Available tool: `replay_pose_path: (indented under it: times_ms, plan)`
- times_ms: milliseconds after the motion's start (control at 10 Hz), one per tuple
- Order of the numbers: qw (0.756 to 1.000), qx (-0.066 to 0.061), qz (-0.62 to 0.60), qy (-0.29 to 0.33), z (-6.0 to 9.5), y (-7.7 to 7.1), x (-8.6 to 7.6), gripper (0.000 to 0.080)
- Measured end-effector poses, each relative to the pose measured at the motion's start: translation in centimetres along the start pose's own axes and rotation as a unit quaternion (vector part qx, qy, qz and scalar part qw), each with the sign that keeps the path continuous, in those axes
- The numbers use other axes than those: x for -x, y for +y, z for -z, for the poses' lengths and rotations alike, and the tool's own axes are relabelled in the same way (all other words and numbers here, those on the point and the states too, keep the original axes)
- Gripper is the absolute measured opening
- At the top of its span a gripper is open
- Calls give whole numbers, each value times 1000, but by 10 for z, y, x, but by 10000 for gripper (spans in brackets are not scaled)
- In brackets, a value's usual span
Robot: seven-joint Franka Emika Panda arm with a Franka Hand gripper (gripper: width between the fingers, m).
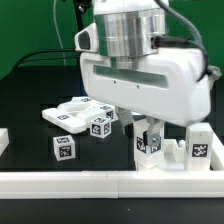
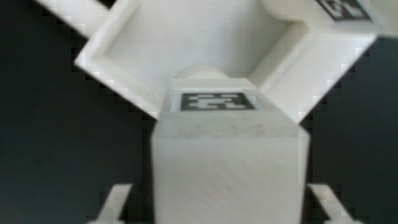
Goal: Assemble chair
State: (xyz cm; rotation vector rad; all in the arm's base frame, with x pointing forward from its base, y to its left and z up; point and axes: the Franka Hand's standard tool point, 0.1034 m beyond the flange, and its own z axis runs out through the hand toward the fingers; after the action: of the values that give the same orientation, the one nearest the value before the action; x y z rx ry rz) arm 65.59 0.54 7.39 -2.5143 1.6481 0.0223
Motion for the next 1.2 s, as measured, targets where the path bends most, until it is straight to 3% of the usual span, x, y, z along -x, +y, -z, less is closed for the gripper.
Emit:
replay_pose_path:
  times_ms: [100,500,600,700,800,900,1000,1200]
  plan:
    - [993,-5,-115,-16,-2,3,0,281]
    - [962,-6,-274,-14,-5,-1,19,282]
    - [966,-7,-260,-13,-5,-1,19,282]
    - [972,-6,-236,-12,-5,-1,19,375]
    - [986,-6,-169,-6,-3,-5,24,375]
    - [997,-8,-73,-2,-2,-9,30,554]
    - [1000,-11,19,0,-3,-12,36,629]
    - [996,-9,87,0,-4,-12,37,643]
